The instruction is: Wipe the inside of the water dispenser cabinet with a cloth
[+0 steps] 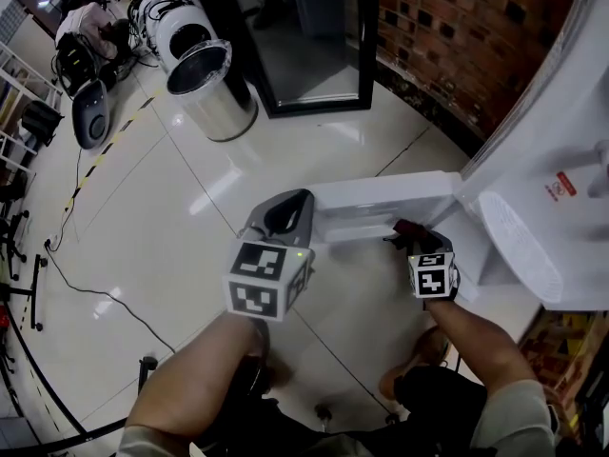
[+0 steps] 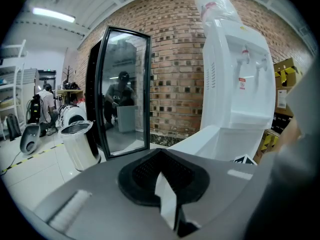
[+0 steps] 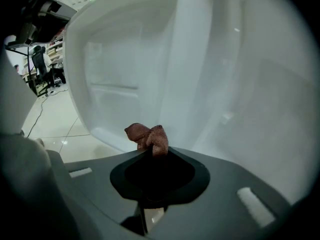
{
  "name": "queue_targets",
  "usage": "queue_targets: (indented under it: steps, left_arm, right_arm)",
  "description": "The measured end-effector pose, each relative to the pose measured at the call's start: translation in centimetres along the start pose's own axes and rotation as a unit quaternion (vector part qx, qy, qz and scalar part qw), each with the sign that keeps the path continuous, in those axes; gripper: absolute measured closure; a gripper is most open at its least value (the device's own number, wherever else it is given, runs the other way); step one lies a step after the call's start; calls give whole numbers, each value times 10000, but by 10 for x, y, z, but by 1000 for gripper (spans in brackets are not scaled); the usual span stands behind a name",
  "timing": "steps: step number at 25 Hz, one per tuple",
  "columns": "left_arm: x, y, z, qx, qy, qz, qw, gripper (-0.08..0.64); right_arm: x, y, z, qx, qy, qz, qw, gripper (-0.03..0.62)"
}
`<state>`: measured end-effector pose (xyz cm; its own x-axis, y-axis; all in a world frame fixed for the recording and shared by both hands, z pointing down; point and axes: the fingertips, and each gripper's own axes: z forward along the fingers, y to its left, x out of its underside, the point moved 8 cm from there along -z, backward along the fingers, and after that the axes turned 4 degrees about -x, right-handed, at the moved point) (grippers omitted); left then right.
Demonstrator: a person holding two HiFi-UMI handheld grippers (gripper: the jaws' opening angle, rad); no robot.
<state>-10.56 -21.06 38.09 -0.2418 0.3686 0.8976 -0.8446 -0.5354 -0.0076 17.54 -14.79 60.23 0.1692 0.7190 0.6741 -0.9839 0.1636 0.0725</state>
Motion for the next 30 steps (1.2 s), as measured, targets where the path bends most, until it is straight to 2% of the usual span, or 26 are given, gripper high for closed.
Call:
queue_targets:
  steps: [7,17,21,24,30]
  left_arm:
    - [-1,1,3,-139,-57,-48,9999,560]
    - [-2,-1,4,-141,-86,48,9999,560]
    - [-1,-1,4,-106,-51,12,9999,560]
    - [-1,-1,4,-80,-32,33,10000,560]
    - [0,-1,4,-6,4,57,10000,560]
  right_arm:
    - [-1,-33,-6,353,-66,277,9990,528]
    - [2,-29,-10,203,-11,382,9991,528]
    - [2,-1,-16,-214,-67,165,9996,528]
    - [-4,35,-18,-763,-163,-66,9969,528]
    - [-18,114,-7,-2107,-178,-524,9760,526]
